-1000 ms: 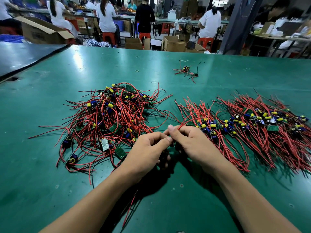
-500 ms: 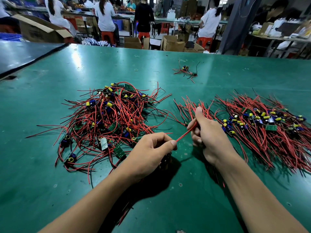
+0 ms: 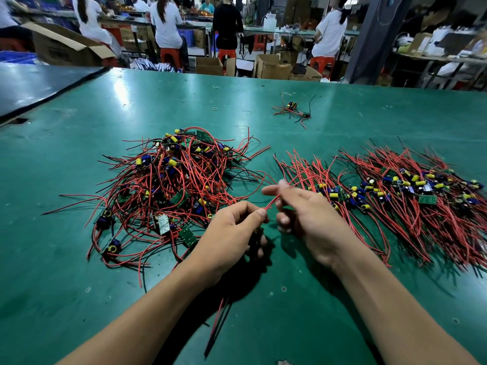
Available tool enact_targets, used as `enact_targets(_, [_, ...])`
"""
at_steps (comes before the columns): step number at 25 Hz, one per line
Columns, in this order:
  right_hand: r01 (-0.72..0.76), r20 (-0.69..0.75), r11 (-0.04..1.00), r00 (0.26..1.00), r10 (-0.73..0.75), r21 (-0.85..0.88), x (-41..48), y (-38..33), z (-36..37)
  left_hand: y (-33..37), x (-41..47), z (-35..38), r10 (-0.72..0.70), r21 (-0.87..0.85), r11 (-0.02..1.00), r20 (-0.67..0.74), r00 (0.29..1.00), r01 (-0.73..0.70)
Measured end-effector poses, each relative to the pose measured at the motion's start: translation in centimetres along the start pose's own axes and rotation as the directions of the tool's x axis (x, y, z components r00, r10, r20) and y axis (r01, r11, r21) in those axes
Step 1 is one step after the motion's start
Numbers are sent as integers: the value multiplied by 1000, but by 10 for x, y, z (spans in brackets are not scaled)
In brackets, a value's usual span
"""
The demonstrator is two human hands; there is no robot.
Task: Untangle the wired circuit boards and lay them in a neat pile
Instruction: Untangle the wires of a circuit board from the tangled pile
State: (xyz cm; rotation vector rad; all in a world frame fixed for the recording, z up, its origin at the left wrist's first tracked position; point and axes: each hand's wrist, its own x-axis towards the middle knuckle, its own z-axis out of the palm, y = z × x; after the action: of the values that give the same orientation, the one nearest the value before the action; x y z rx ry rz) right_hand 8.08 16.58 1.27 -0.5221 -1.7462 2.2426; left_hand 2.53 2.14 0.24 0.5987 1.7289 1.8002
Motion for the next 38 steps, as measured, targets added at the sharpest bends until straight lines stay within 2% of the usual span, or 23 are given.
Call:
enact_targets(3, [-33,69,993,997,41,-114,-3,8,3,0,-1,-1,-4,-44,999,18,1000,4])
enact_targets(11, [68,-202,997,977,-75,-42,5,-2,-15,0,-2,-2,64,83,994,77,995,-70])
enact_targets(14, [65,-260,997,964,-49,53,5,-9,-16,1,-4,-2,83,123,988,120,989,-98])
enact_targets(19, [-97,-168,973,977,133,208,2,-18,-16,0,-5,-1,93,166,979,158,983,-120])
enact_targets(23, [-133,-155,967,973,169,220,1,-16,-13,0,-5,-1,82,157,982,135,987,-103])
enact_targets(27, [-47,-235,987,968,83,156,2,-15,-14,-2,-3,-2,33,71,997,61,998,-38])
enact_targets(31, [-21,-245,995,968,45,100,3,-13,-13,0,-2,-2,-14,-11,1000,32,999,15])
enact_targets(38, [-15,-242,999,970,23,35,2,-10,-10,6,5,-4,-84,-295,953,-26,996,73])
